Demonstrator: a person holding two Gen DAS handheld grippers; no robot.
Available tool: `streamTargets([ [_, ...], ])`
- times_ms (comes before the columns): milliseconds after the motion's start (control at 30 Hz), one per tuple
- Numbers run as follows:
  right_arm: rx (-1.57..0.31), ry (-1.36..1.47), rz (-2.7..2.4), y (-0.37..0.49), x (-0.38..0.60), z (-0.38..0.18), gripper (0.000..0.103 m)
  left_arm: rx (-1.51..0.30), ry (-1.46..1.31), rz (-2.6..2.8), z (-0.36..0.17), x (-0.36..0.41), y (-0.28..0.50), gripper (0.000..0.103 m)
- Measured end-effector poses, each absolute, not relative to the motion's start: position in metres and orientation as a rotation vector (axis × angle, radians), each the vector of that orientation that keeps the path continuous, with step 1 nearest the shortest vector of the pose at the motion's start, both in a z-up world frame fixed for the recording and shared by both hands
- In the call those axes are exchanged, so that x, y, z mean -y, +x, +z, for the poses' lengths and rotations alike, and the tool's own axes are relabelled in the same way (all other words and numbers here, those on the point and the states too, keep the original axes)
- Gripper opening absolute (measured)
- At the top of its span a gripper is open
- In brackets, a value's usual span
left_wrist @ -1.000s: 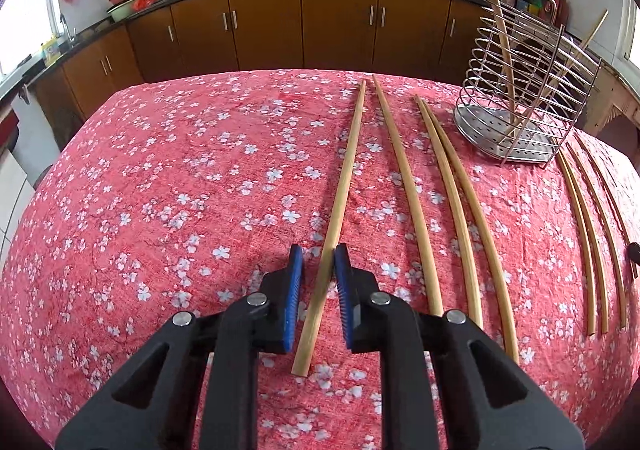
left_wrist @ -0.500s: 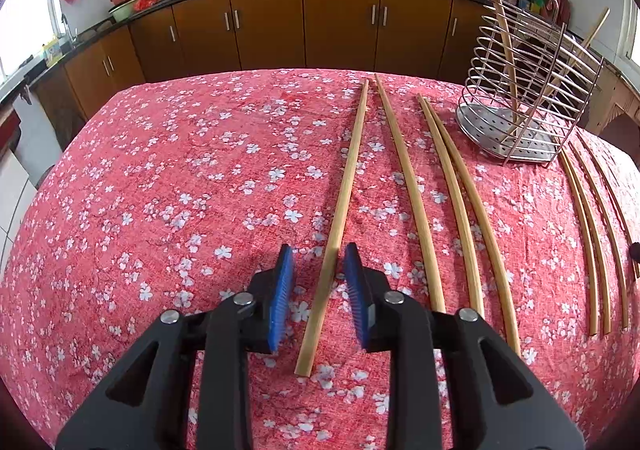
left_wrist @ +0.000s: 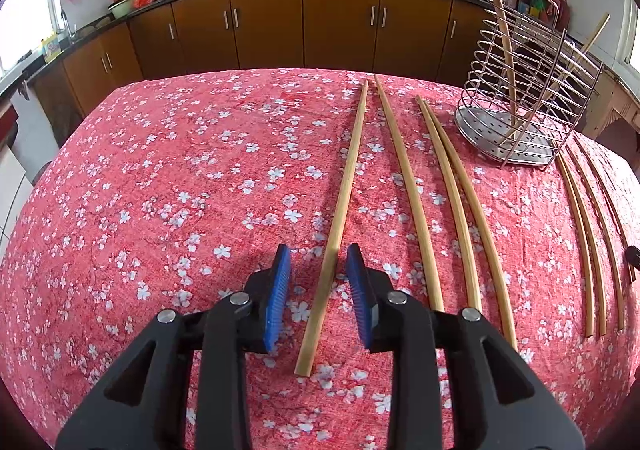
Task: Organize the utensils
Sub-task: 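Close the right gripper on a loose chopstick while the left gripper grasps another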
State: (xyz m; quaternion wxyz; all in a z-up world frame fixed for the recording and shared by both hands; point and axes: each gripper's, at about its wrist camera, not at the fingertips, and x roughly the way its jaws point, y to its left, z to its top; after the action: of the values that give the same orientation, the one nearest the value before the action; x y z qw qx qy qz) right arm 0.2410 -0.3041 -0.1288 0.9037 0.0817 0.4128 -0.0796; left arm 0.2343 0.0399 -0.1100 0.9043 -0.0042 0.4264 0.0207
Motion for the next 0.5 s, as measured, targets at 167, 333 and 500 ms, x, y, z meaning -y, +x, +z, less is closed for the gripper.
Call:
streamTargets([
  [167, -0.852, 0.174, -0.161, 0.2405, 0.3059, -0.1289, 0.008, -0.881, -0.013, 0.04, -0.1096, -0.0405, 0.2344, 0.03],
  [333, -0.85, 0.185, -0.155, 0.2396, 0.3072, -0.1291, 0.008, -0.882, -0.003, 0.041, -0.1092, -0.04, 0.2344, 0.03],
  [500, -0.836, 0.222, -0.141, 0.2364, 0.3125, -0.1285, 0.008, -0.88, 0.017, -0.001, -0.1079, -0.0337, 0.2342, 0.009],
])
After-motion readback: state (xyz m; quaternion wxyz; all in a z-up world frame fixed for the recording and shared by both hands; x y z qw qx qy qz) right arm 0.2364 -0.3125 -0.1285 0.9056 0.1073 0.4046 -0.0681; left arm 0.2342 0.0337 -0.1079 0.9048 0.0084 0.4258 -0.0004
